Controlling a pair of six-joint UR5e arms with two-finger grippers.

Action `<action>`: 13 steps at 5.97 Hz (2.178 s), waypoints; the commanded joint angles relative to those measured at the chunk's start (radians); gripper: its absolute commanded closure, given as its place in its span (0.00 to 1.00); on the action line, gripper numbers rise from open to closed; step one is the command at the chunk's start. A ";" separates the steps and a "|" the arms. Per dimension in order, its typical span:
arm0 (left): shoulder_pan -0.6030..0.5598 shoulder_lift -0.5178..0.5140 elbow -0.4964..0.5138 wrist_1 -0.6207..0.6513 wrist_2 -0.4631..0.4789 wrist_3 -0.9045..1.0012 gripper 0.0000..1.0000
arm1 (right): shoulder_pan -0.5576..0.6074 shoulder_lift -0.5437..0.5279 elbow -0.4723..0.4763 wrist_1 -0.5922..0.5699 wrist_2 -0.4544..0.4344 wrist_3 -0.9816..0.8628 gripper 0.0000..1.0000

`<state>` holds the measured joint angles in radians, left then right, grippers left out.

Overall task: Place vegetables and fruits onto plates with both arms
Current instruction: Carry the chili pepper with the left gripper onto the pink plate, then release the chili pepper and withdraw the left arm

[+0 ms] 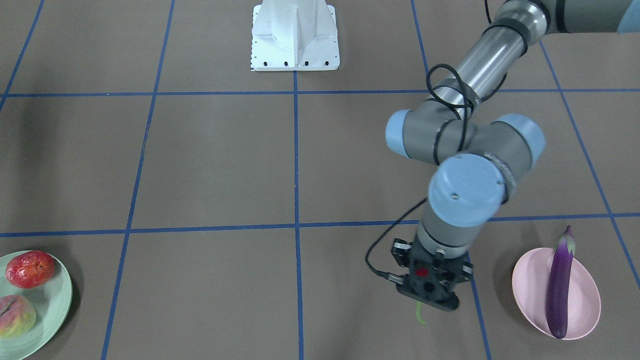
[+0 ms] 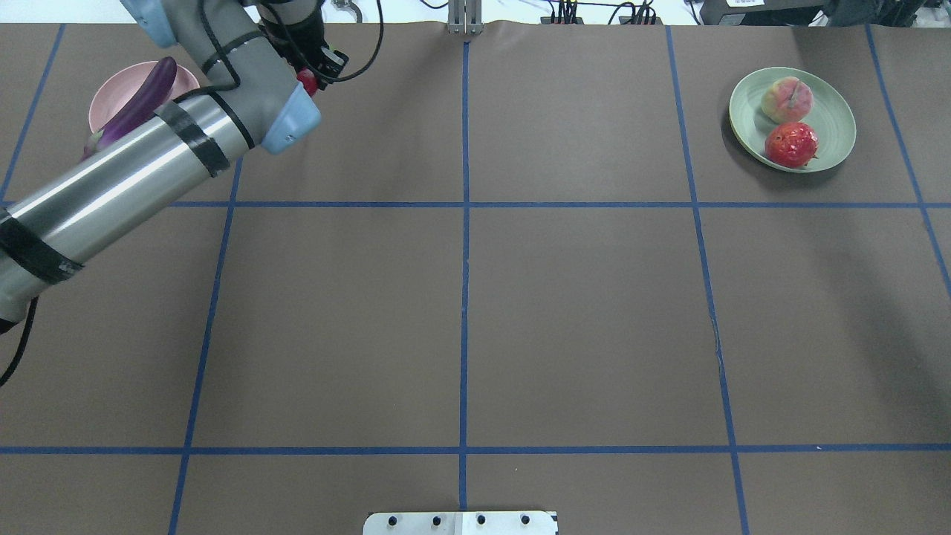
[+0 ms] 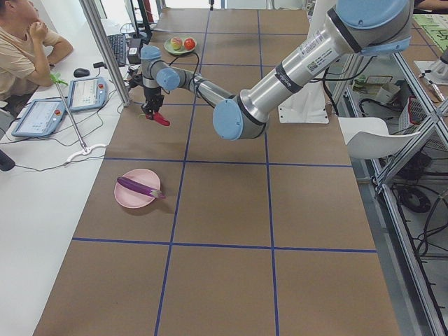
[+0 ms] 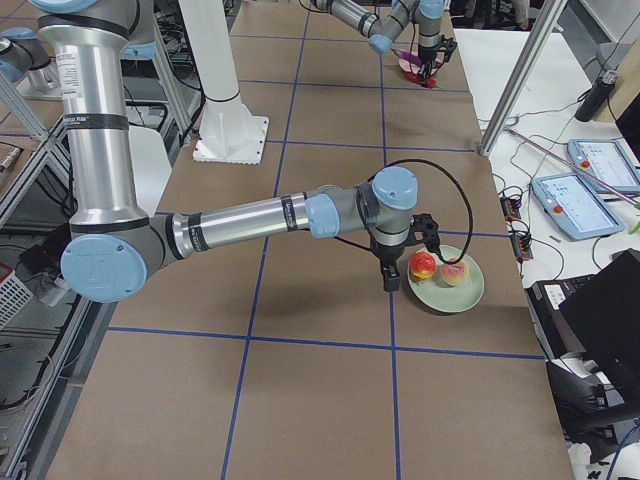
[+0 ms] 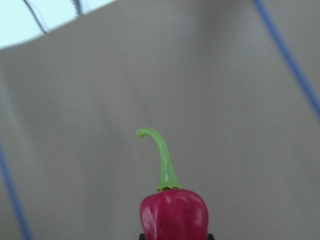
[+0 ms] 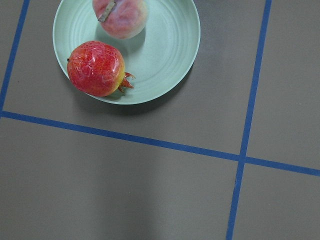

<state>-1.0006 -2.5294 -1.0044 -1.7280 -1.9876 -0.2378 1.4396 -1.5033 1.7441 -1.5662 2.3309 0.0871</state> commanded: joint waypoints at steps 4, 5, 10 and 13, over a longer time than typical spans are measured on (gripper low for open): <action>-0.119 0.191 0.115 -0.165 0.184 0.193 0.40 | -0.008 0.002 0.003 0.003 0.001 0.029 0.00; -0.116 0.192 0.107 -0.180 0.184 0.183 0.07 | -0.016 0.003 0.003 0.005 -0.001 0.037 0.00; -0.201 0.199 0.036 -0.167 -0.076 0.172 0.01 | -0.016 0.011 0.003 0.005 -0.001 0.039 0.00; -0.456 0.471 -0.164 -0.110 -0.418 0.173 0.01 | -0.016 0.011 0.014 0.005 0.001 0.040 0.00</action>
<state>-1.3768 -2.1694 -1.0930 -1.8487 -2.3062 -0.0705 1.4235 -1.4926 1.7516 -1.5613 2.3315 0.1270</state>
